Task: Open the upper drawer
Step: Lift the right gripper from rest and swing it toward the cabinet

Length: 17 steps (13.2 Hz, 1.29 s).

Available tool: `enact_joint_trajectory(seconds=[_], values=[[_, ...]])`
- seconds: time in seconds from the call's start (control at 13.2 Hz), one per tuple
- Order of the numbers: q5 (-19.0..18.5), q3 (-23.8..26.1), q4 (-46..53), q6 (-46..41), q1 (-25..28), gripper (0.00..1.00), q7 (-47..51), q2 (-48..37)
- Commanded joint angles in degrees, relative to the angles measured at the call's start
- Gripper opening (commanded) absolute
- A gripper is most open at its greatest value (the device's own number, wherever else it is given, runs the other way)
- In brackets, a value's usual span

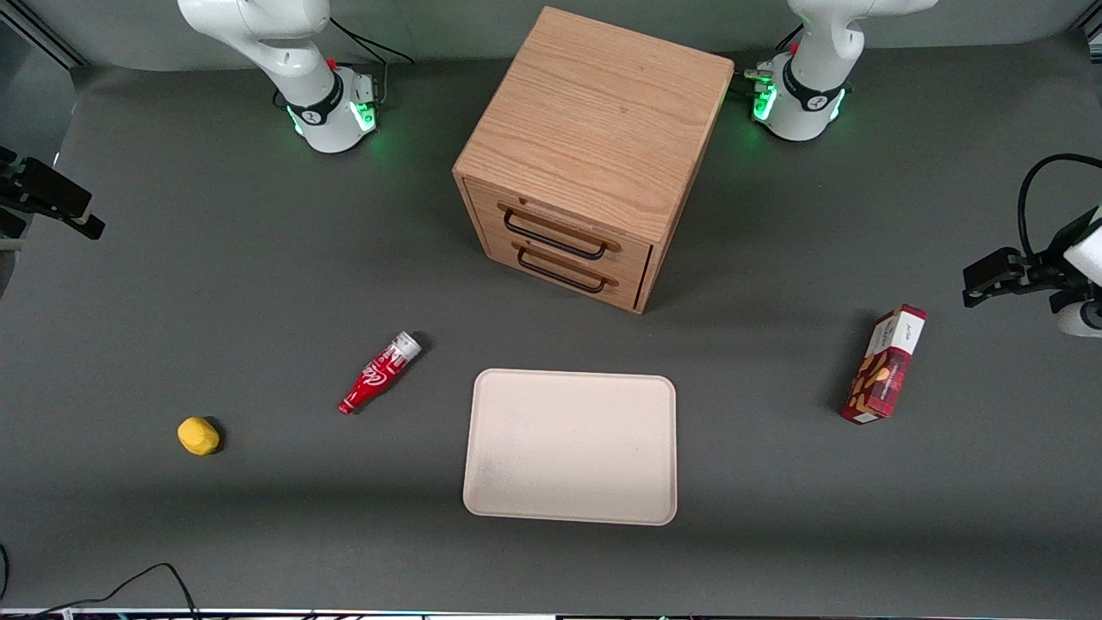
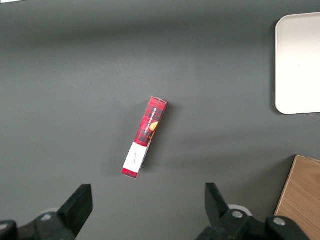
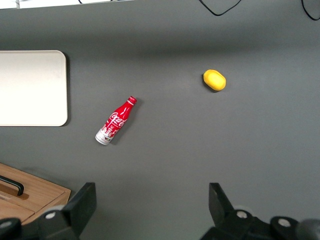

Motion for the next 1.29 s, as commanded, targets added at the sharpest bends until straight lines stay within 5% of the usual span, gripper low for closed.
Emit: enact_joint_trajectory(seconds=[0.0, 0.23, 0.83, 1.06, 1.21], values=[[0.6, -0.1, 1.6, -1.4, 0.4, 1.00, 1.2, 0.4], [0.7, 1.2, 1.5, -1.9, 0.4, 1.00, 0.3, 0.2], [0.8, 14.3, 0.5, -6.0, 0.2, 1.00, -6.4, 0.7], [10.0, 16.1, -2.5, -3.7, 0.3, 1.00, -6.6, 1.5], [10.5, 19.6, -2.8, -1.7, 0.5, 1.00, -7.0, 3.1]])
